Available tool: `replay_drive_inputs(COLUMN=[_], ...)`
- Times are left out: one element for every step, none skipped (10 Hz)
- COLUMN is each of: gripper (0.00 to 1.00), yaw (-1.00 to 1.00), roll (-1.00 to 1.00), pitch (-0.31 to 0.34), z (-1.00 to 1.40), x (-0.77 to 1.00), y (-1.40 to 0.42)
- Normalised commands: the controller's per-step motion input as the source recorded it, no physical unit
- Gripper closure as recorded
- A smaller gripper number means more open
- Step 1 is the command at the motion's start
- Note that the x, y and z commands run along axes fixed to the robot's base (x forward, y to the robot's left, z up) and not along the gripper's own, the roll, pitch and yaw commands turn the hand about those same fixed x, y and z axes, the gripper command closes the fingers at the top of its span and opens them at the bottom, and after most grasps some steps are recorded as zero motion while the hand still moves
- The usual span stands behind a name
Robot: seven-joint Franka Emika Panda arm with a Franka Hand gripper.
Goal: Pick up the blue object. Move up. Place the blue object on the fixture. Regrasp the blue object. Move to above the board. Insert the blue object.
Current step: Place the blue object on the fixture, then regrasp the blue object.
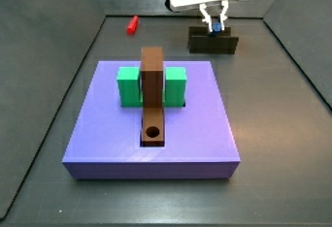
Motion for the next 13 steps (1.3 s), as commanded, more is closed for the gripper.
replay_drive_inputs(gripper=[1.00,1.00,1.00,0.00,0.00,0.00,0.00,0.00,0.00,0.00,0.00,0.00,0.00], yaw=[0.00,0.00,0.00,0.00,0.13,0.30,0.31,0.31,0.30,0.30,0.28,0.24,0.17], roll=[0.34,0.23,0.00,0.00,0.26,0.45,0.63,0.76,0.95,1.00,1.00,1.00,1.00], pitch=[0.000,0.000,0.000,0.000,0.003,0.006,0.051,0.080,0.120,0.117,0.123,0.129,0.166], z=[-0.09,-0.03,0.00,0.00,0.38,0.46,0.48,0.40,0.33,0.30,0.28,0.23,0.18], x=[0.00,0.00,0.00,0.00,-0.05,-0.03,0.00,0.00,0.00,0.12,0.19,0.19,0.21], y=[0.00,0.00,0.00,0.00,-0.03,-0.14,-0.11,-0.08,-0.05,-0.07,-0.09,-0.08,-0.05])
